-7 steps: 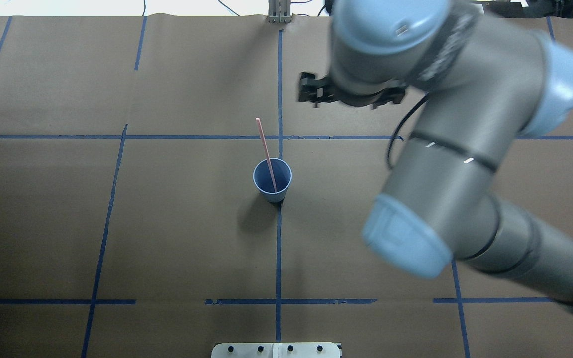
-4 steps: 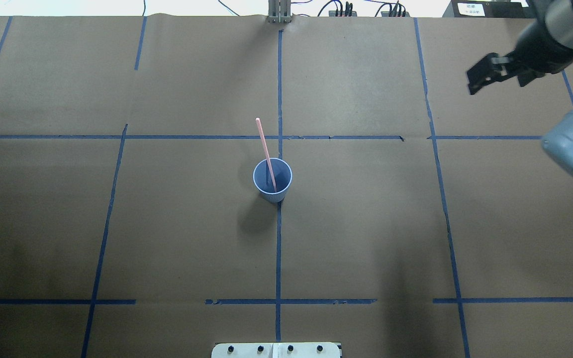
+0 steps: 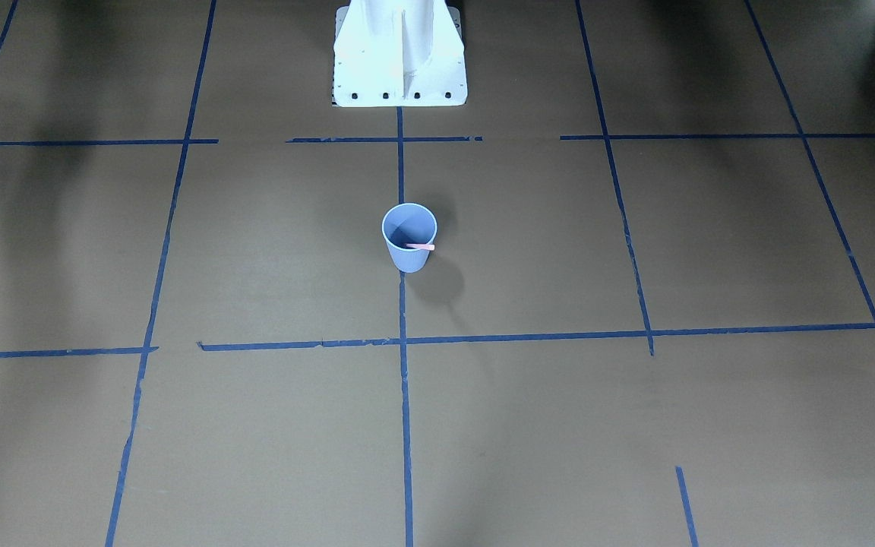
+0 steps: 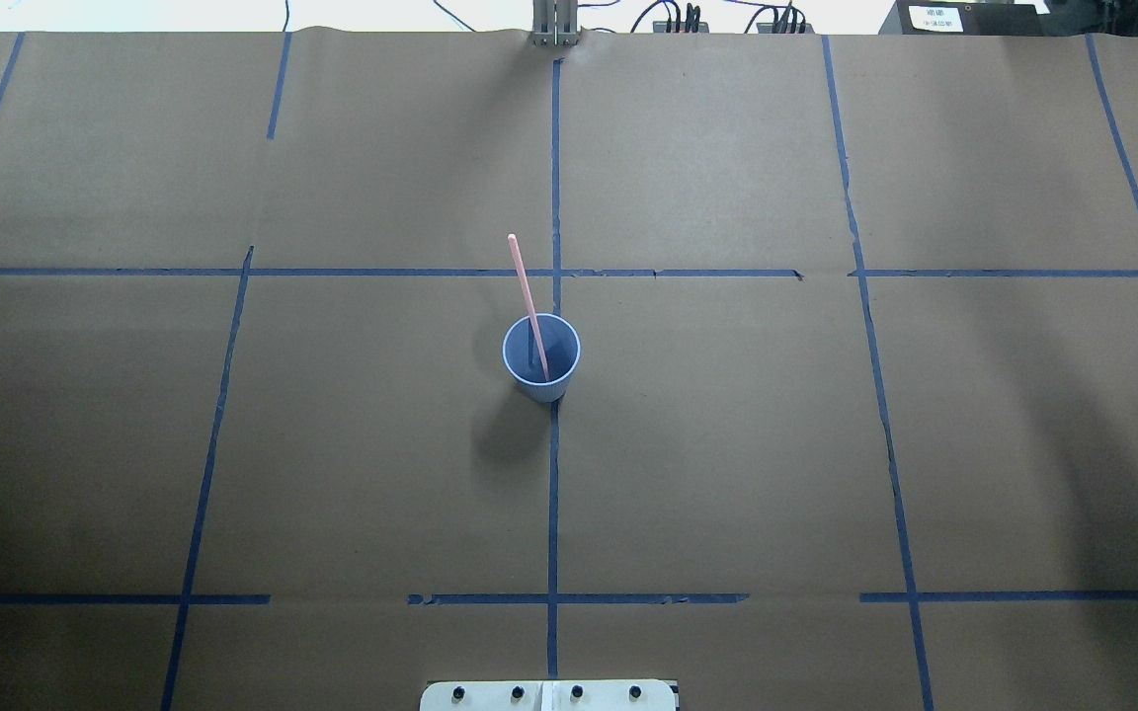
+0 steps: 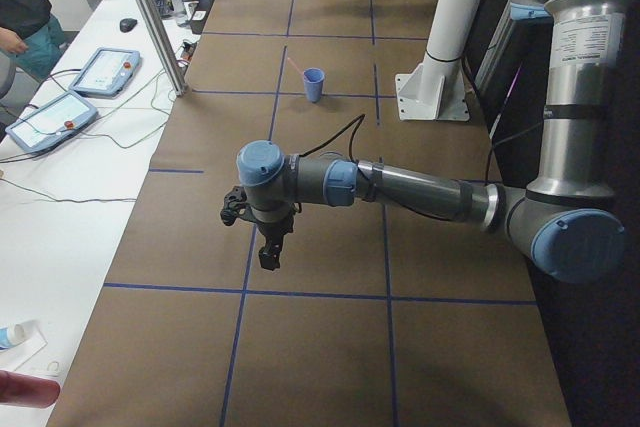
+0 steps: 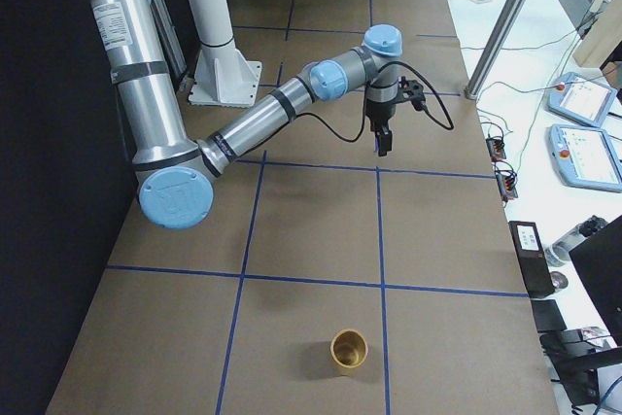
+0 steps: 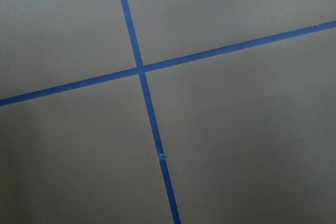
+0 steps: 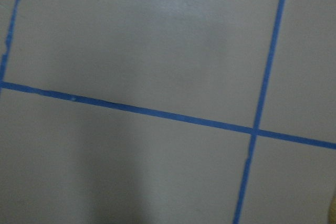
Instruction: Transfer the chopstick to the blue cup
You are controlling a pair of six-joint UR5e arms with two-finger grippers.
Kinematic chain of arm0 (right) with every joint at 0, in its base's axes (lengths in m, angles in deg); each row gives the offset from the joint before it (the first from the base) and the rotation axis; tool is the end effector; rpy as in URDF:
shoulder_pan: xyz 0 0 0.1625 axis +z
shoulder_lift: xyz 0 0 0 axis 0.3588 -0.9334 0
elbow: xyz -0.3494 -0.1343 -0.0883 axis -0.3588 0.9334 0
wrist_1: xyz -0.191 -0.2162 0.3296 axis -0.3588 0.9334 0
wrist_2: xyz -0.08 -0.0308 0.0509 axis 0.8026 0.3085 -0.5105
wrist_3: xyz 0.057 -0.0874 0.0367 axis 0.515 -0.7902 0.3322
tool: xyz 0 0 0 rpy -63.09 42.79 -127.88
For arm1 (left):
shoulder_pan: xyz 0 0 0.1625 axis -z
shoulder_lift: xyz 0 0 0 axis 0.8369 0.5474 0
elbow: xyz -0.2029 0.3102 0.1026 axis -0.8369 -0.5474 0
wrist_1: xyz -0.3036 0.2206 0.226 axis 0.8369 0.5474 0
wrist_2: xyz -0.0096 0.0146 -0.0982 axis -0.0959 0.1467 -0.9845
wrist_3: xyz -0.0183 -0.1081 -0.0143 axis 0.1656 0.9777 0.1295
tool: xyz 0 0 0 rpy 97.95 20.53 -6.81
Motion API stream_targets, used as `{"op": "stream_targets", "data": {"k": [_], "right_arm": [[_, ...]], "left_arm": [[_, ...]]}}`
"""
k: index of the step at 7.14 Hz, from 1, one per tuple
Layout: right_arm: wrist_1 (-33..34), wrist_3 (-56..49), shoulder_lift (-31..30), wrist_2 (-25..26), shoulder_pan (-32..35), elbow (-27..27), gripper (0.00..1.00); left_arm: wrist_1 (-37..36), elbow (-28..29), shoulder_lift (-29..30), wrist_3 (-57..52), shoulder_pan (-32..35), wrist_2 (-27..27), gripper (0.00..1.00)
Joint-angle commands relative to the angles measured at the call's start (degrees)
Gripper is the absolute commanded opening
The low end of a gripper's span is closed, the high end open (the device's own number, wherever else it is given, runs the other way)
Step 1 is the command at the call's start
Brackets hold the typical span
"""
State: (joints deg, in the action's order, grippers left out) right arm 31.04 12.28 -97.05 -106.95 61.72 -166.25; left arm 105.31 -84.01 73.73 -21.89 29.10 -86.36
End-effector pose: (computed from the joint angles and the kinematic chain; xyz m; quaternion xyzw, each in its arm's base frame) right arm -0.0073 -0.5540 0.4942 0.0363 -0.3422 -0.0723 0.9361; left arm -0.0201 -0.5116 0.5447 0.0382 0.3734 0.1080 0.9206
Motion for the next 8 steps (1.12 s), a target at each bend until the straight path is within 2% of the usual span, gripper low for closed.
{"op": "stream_targets", "data": {"k": [1, 2, 3, 4, 8], "right_arm": [[-0.1, -4.5, -3.7, -0.6, 4.0, 4.0, 1.0], [-1.8, -4.3, -4.8, -0.7, 4.3, 5.4, 1.0], [-6.6, -4.1, -8.1, -4.1, 6.5, 6.0, 1.0], [-8.0, -3.8, -8.9, -10.0, 8.7, 7.4, 1.0], [-7.7, -0.9, -8.8, -9.7, 8.9, 7.4, 1.0]], "left_arm": [[0.2, -0.2, 0.0, 0.1, 0.0, 0.0, 1.0], [0.2, -0.2, 0.0, 0.2, 0.0, 0.0, 1.0], [0.2, 0.1, 0.0, 0.2, 0.0, 0.0, 1.0], [0.2, 0.1, 0.0, 0.3, 0.0, 0.1, 1.0], [0.0, 2.1, -0.3, 0.3, 0.0, 0.1, 1.0]]}}
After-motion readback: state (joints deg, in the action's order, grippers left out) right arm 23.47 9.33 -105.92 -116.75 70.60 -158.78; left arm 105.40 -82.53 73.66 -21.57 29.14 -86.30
